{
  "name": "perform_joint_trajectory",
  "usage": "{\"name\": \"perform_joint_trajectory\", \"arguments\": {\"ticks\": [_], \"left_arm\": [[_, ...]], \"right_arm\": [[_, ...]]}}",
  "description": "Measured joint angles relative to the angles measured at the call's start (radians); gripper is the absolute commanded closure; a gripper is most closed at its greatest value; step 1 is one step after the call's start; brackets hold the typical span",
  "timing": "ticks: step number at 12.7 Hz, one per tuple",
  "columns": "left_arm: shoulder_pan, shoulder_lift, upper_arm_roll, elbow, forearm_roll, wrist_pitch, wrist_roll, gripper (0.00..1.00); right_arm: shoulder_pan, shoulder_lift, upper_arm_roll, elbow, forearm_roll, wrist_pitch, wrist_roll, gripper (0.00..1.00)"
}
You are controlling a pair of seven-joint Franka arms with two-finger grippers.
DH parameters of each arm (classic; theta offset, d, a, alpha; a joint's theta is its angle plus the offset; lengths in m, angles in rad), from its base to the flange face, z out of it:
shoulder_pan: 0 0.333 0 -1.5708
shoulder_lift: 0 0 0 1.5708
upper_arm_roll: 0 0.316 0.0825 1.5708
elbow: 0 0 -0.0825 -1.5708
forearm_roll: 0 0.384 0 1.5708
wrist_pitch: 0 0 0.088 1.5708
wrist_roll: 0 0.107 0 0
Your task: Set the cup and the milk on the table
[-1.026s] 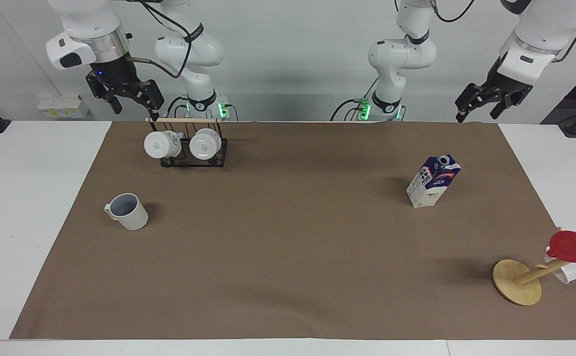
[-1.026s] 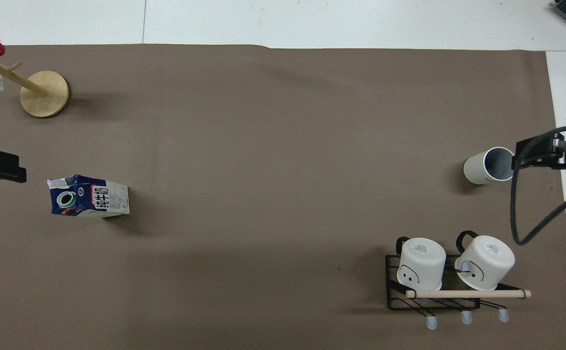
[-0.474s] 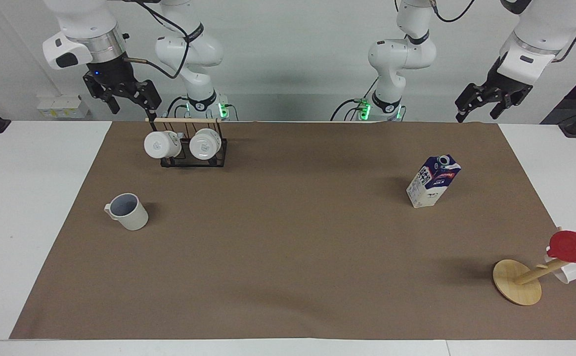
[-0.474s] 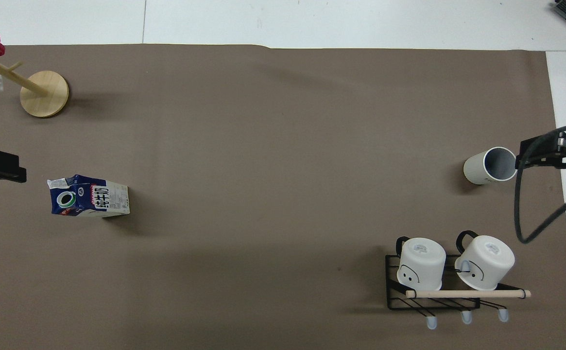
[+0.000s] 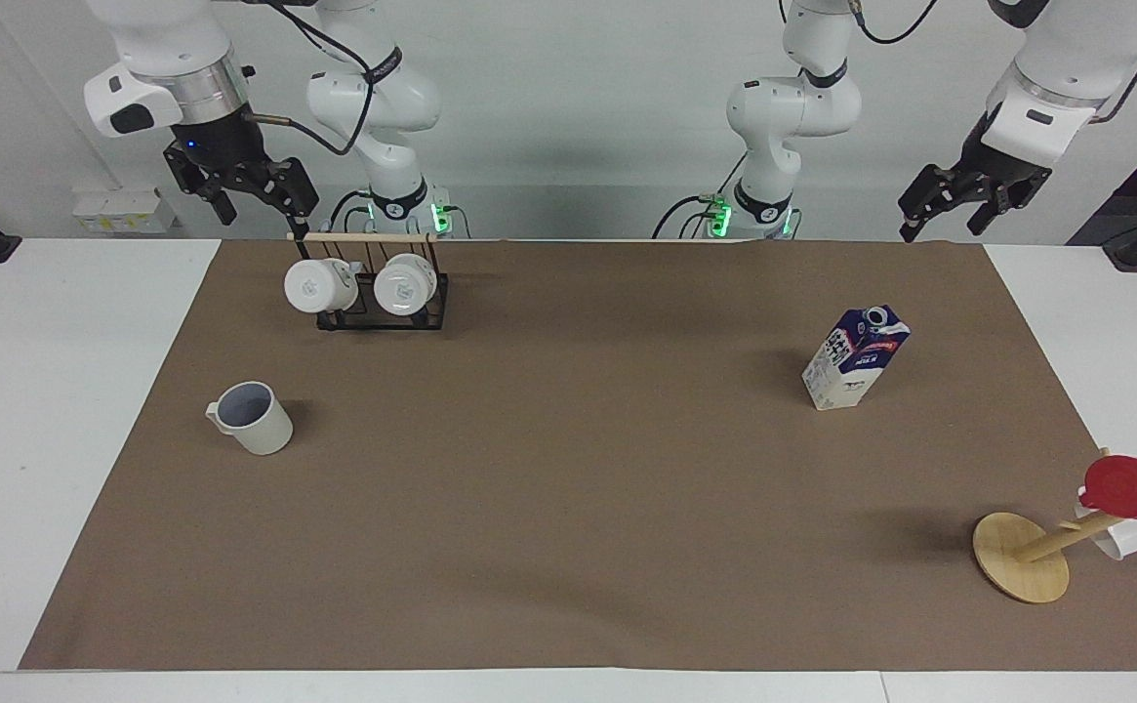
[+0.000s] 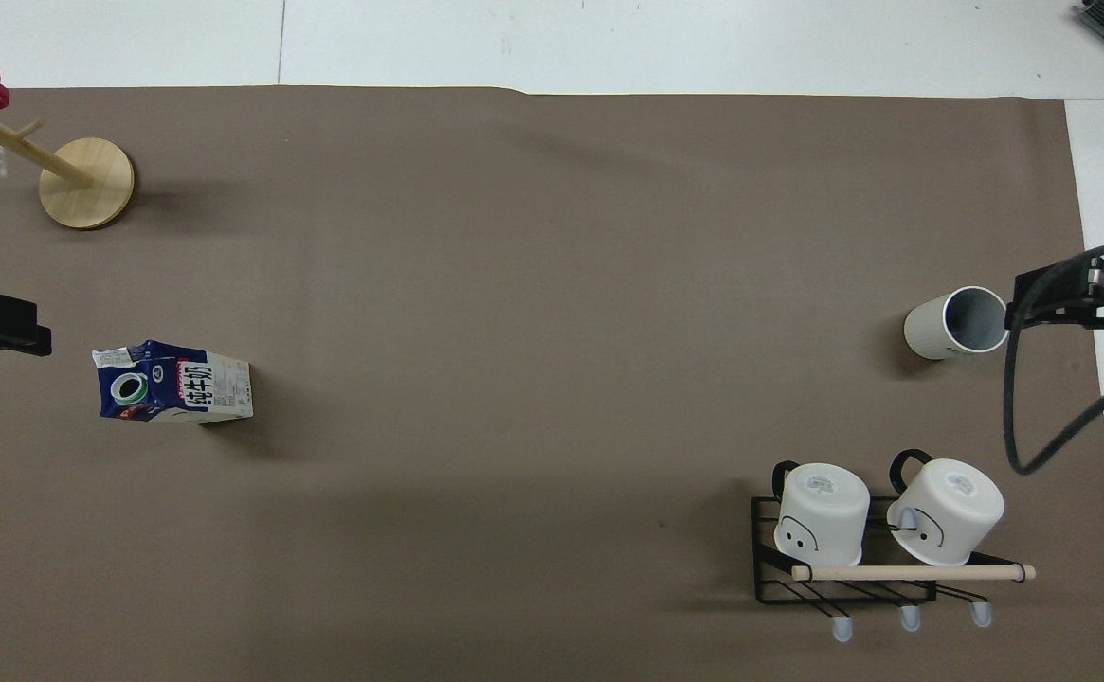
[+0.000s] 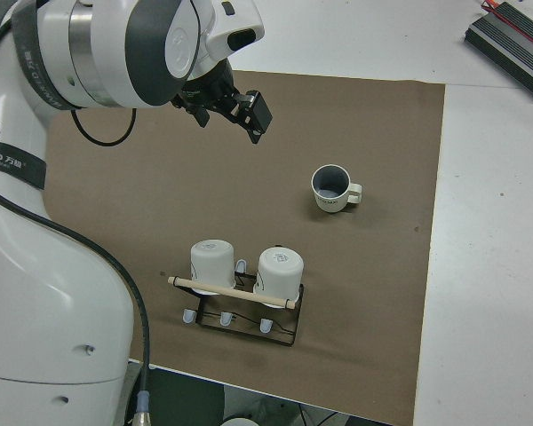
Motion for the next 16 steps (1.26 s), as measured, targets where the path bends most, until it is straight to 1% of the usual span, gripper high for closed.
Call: {"name": "perform_joint_trajectory", "arguments": {"ticks": [12, 16], "left_arm": [[0.000, 0.000, 0.000, 0.000, 0.000, 0.000, 0.000, 0.00], [0.000, 0.000, 0.000, 0.000, 0.000, 0.000, 0.000, 0.00]], "right_arm": [[-0.001, 0.000, 0.000, 0.000, 0.000, 0.001, 0.000, 0.00], [-0.013, 0.000, -0.001, -0.008, 0.000, 0.062, -0.001, 0.00]]}}
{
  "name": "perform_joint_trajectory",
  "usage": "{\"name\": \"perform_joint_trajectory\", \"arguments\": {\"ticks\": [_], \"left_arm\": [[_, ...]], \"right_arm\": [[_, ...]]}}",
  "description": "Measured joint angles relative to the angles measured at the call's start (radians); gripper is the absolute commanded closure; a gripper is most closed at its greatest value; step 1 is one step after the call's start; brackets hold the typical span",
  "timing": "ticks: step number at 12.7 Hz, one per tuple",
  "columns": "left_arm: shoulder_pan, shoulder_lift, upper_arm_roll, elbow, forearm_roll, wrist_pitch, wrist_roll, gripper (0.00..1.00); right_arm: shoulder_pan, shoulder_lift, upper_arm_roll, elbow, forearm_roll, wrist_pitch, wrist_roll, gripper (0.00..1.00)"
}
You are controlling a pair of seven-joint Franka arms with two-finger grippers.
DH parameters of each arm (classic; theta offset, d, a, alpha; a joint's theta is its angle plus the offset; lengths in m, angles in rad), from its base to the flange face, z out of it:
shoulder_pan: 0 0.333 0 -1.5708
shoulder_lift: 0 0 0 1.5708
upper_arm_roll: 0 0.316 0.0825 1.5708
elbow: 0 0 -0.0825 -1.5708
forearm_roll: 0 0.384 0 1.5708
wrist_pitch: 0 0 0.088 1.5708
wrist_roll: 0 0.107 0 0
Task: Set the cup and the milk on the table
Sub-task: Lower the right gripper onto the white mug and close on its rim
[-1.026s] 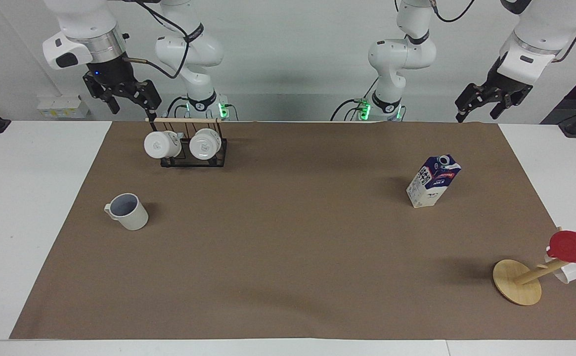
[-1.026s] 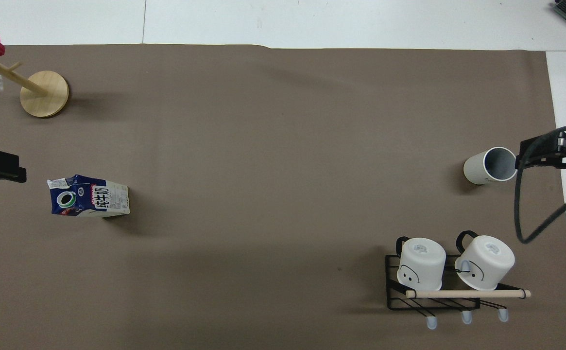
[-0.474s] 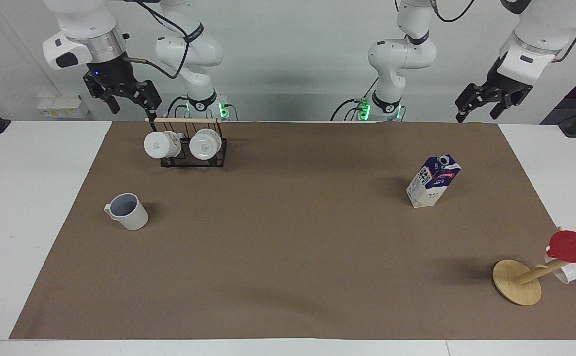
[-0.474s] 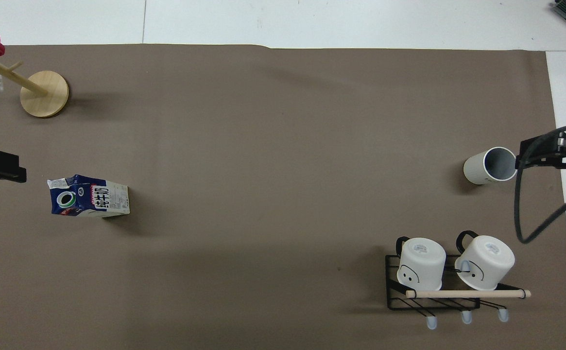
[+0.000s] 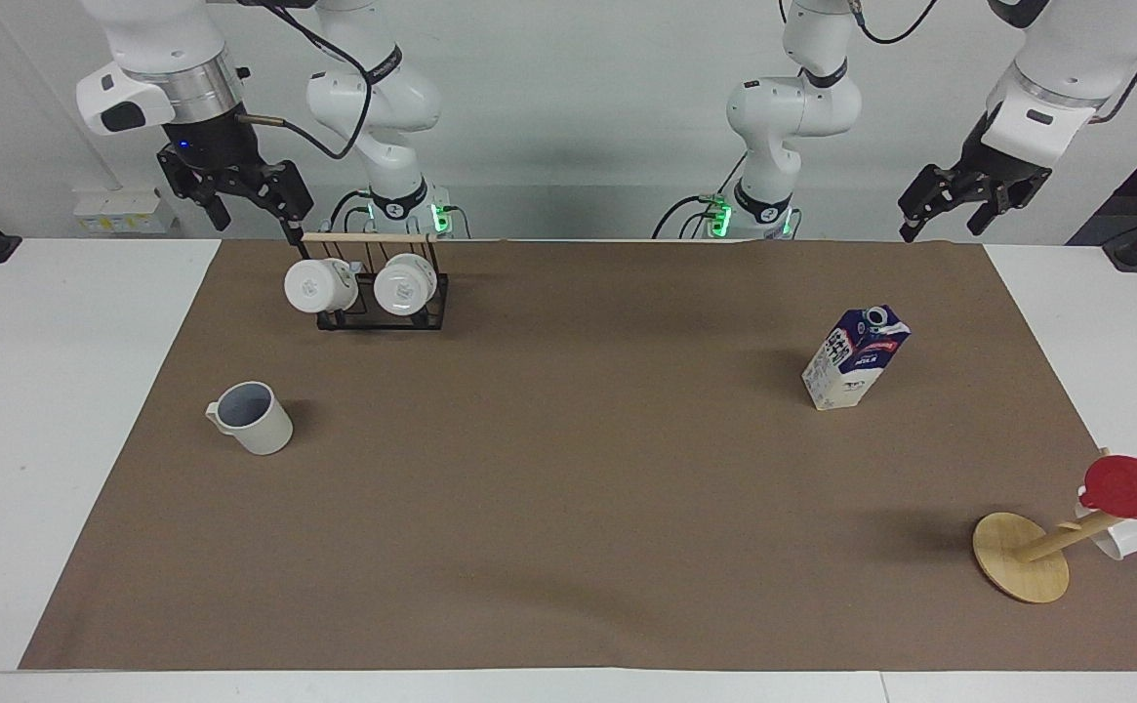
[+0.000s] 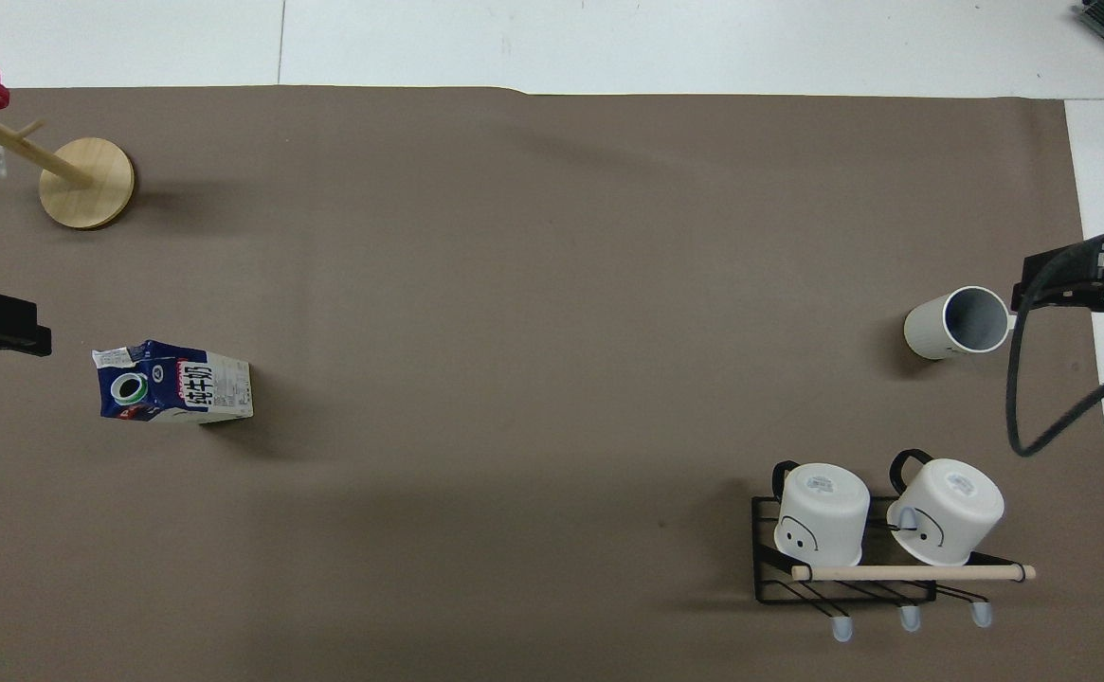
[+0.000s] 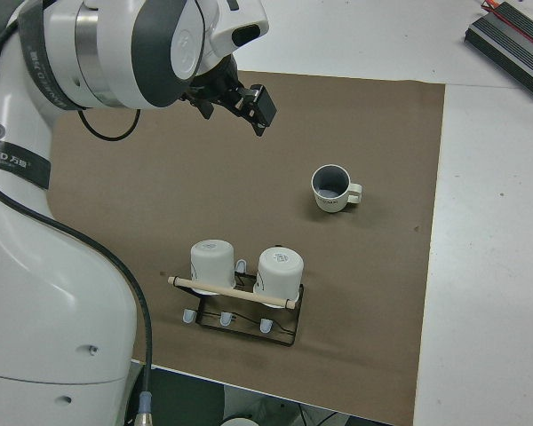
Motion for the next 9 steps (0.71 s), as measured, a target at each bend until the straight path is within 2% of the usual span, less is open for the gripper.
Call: {"name": "perform_joint_trajectory", "arguments": {"ticks": [5, 9], "left_arm": [[0.000, 0.000, 0.000, 0.000, 0.000, 0.000, 0.000, 0.00], [0.000, 0.000, 0.000, 0.000, 0.000, 0.000, 0.000, 0.00]], "right_arm": [[-0.011, 0.004, 0.000, -0.050, 0.000, 0.098, -0.038, 0.00], [-0.060, 0.034, -0.002, -0.106, 0.000, 0.194, -0.120, 0.00]]}}
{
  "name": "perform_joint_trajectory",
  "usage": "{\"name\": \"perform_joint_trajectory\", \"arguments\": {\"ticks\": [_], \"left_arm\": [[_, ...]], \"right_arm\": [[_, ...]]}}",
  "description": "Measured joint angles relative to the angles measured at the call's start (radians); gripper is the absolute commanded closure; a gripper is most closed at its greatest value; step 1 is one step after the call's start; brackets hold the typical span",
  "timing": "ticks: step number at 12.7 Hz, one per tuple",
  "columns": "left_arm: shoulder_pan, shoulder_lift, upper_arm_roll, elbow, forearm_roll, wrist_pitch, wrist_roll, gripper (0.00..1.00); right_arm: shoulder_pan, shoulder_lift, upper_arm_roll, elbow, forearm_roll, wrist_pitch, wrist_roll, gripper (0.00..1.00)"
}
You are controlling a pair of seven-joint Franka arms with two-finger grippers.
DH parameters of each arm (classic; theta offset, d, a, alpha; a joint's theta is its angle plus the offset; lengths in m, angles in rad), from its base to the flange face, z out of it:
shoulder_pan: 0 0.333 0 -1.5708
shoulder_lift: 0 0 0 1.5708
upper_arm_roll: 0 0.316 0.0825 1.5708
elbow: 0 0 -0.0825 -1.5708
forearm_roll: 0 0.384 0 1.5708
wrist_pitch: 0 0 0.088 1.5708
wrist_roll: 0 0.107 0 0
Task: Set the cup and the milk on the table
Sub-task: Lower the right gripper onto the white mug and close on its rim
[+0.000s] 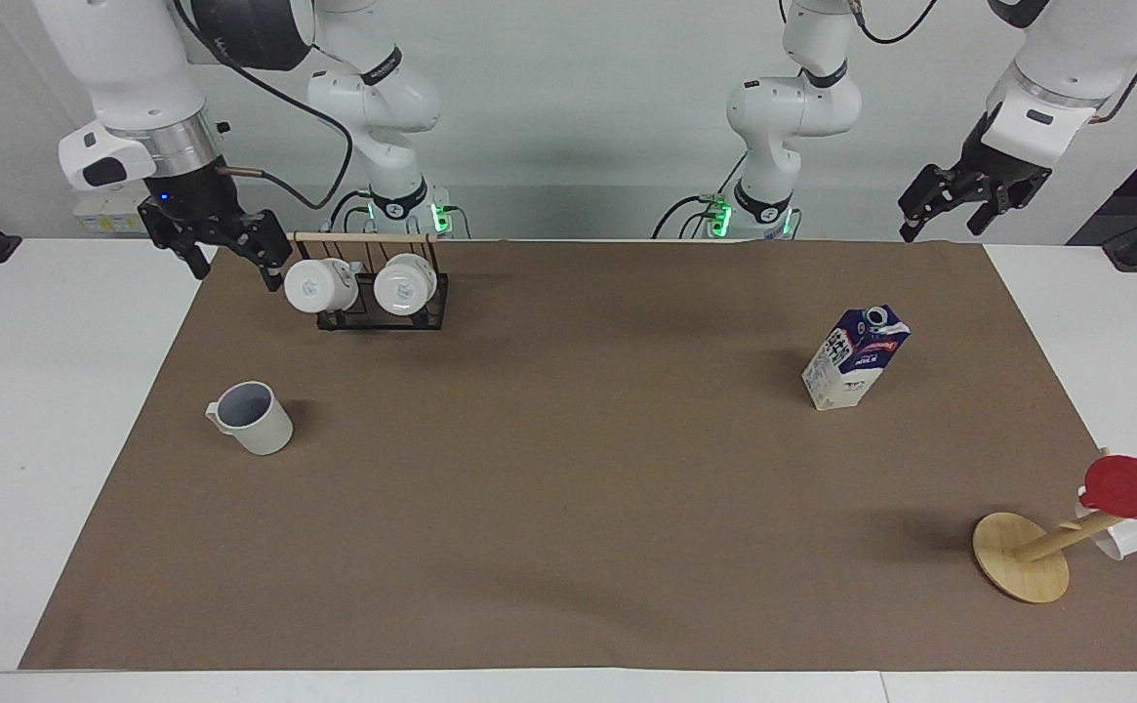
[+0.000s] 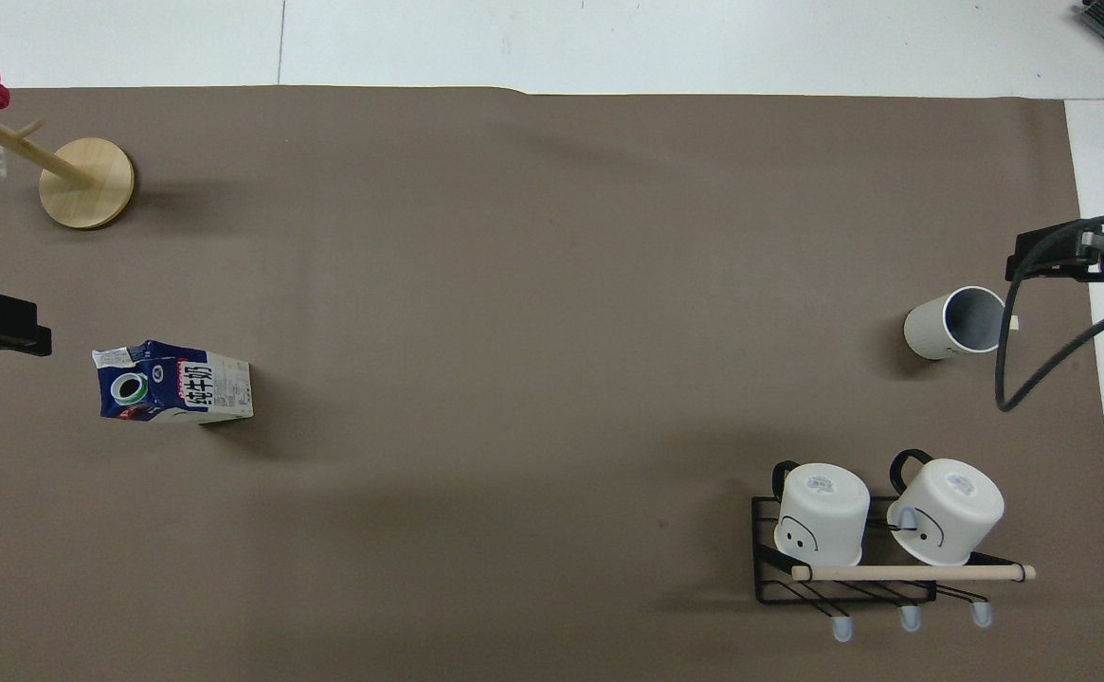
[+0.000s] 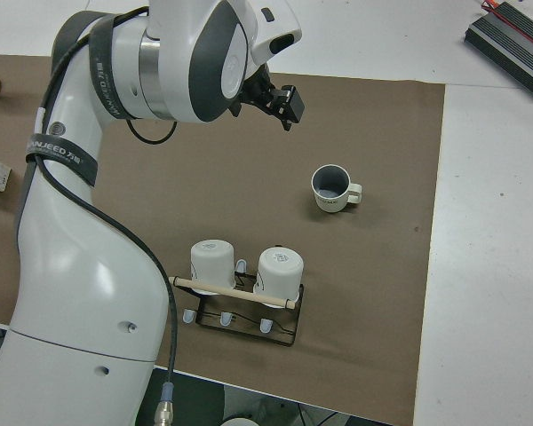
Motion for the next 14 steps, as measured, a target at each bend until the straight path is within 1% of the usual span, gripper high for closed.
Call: {"name": "perform_joint_trajectory", "arguments": {"ticks": [3, 7, 11, 14], "left_arm": [[0.000, 0.000, 0.000, 0.000, 0.000, 0.000, 0.000, 0.00], [0.000, 0.000, -0.002, 0.000, 0.000, 0.000, 0.000, 0.00], [0.000, 0.000, -0.002, 0.000, 0.000, 0.000, 0.000, 0.00], [0.000, 0.000, -0.002, 0.000, 0.000, -0.001, 0.000, 0.00]], "right_arm": [[-0.028, 0.028, -0.002, -0.052, 0.000, 0.057, -0.050, 0.00], [-0.045, 0.041, -0.004, -0.176, -0.001, 0.147, -0.052, 0.00], [-0.049, 0.041, -0.002, -0.230, -0.001, 0.179, -0.053, 0.00], [-0.049, 0.042, 0.001, -0.281, -0.001, 0.229, -0.053, 0.00]]}}
